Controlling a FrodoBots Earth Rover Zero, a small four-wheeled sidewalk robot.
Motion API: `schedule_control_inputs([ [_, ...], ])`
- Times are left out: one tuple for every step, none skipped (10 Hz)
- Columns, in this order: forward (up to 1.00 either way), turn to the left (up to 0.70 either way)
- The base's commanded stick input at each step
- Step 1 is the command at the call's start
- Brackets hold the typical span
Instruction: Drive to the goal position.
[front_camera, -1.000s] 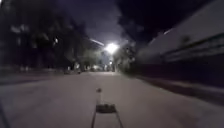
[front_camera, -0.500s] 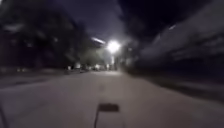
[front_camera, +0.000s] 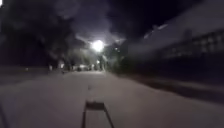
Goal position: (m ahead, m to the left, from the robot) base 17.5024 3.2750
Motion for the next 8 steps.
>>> schedule_control_inputs([
  [1.00, 0.00],
  [1.00, 0.00],
  [1.00, 0.00],
  [1.00, 0.00],
  [1.00, 0.00],
  [1.00, 0.00],
  [1.00, 0.00],
  [1.00, 0.00],
])
